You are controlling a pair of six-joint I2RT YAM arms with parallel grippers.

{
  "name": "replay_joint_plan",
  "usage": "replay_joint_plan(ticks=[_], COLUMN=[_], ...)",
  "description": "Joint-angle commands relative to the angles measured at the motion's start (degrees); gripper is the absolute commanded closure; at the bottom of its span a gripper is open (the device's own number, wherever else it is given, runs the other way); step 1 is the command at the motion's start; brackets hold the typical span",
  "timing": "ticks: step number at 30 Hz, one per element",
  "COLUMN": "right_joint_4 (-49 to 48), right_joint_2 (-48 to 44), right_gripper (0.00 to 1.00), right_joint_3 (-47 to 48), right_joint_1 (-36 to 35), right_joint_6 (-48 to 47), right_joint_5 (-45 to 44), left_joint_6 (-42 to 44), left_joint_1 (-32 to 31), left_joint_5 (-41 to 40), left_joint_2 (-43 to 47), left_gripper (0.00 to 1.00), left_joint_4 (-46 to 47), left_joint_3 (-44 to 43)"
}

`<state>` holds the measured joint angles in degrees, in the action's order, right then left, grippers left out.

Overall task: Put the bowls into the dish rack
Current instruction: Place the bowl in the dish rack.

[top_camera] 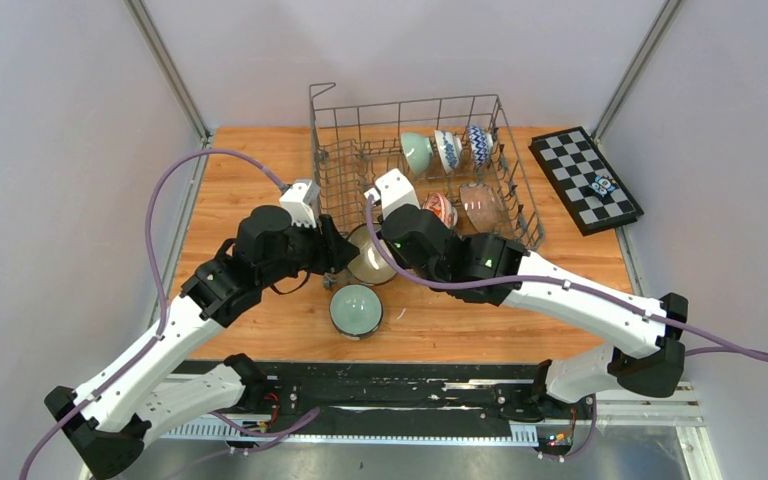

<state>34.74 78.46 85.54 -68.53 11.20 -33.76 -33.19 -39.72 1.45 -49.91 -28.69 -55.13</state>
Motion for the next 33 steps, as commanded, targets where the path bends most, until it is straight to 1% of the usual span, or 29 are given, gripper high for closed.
replay_joint_plan(ticks=[1, 3, 5, 6, 7, 8, 15, 16, 17, 18, 19, 21, 25, 27, 28, 29, 32, 33], right_joint_4=[-1.96, -2.09, -2.12, -2.14, -2.14, -2.13, -3.34, -3.59, -3.67, -3.86, -4.27, -5.84, -9.08, -10.09, -10.77, -11.66, -13.34, -14.15], right_joint_2=[-2.08, -2.08, -2.08, -2.12, -2.31, -2.60, -6.03, -6.77, -7.54, -8.44, -9.55, -12.76, -18.39, -20.73, -21.50, -22.23, -23.11, -23.37], right_gripper=[0.98, 0.98, 0.98, 0.98, 0.98, 0.98, 0.97, 0.95, 0.86, 0.74, 0.63, 0.45, 0.22, 0.06, 0.02, 0.01, 0.02, 0.01], right_joint_3=[1.26, 1.38, 1.27, 1.19, 1.01, 0.77, -2.44, -3.09, -3.74, -4.56, -5.53, -7.88, -13.12, -14.80, -15.72, -16.64, -18.44, -18.93], right_joint_1=[-1.67, -2.09, -2.26, -2.36, -2.40, -2.51, -2.57, -2.57, -2.53, -2.57, -2.47, -2.48, -2.04, -1.80, -1.63, -1.41, -1.25, -1.19], right_joint_6=[1.41, 1.31, 1.24, 1.34, 1.29, 1.43, 2.66, 2.94, 3.46, 4.01, 4.30, 5.28, 7.72, 9.20, 10.38, 11.22, 13.91, 14.45], right_joint_5=[-3.01, -3.23, -3.39, -3.35, -3.27, -3.20, 1.52, 2.26, 2.72, 3.26, 3.94, 5.04, 9.27, 11.25, 12.31, 13.85, 16.95, 17.67], left_joint_6=[-0.40, -0.69, -0.73, -0.72, -0.68, -0.66, -1.28, -1.51, -1.52, -1.57, -1.58, -1.57, -2.45, -3.03, -3.66, -4.30, -5.69, -6.12], left_joint_1=[-0.15, -0.42, -0.55, -0.53, -0.53, -0.57, -0.55, -0.53, -0.53, -0.53, -0.53, -0.53, -0.53, -0.48, -0.45, -0.45, -0.44, -0.44], left_joint_5=[-0.28, -0.14, -0.16, -0.13, -0.15, -0.22, -0.01, 0.30, 0.79, 1.23, 1.45, 1.99, 4.24, 5.43, 6.13, 6.72, 7.82, 8.16], left_joint_2=[-0.78, -1.00, -0.89, -0.95, -0.97, -0.84, 2.22, 2.89, 3.48, 4.15, 4.76, 5.81, 7.42, 8.33, 9.27, 9.97, 11.64, 12.17], left_gripper=[0.59, 0.67, 0.77, 0.84, 0.95, 1.00, 1.00, 1.00, 1.00, 1.00, 1.00, 1.00, 1.00, 1.00, 1.00, 1.00, 1.00, 1.00], left_joint_4=[2.35, 3.04, 3.99, 4.14, 4.13, 4.21, 7.34, 8.26, 9.16, 10.16, 11.09, 13.08, 18.08, 21.35, 23.42, 25.64, 30.85, 32.17], left_joint_3=[1.00, 1.61, 2.23, 2.38, 2.40, 2.40, 4.14, 4.57, 5.29, 5.83, 6.48, 7.68, 10.31, 11.97, 13.19, 14.30, 16.95, 17.51])
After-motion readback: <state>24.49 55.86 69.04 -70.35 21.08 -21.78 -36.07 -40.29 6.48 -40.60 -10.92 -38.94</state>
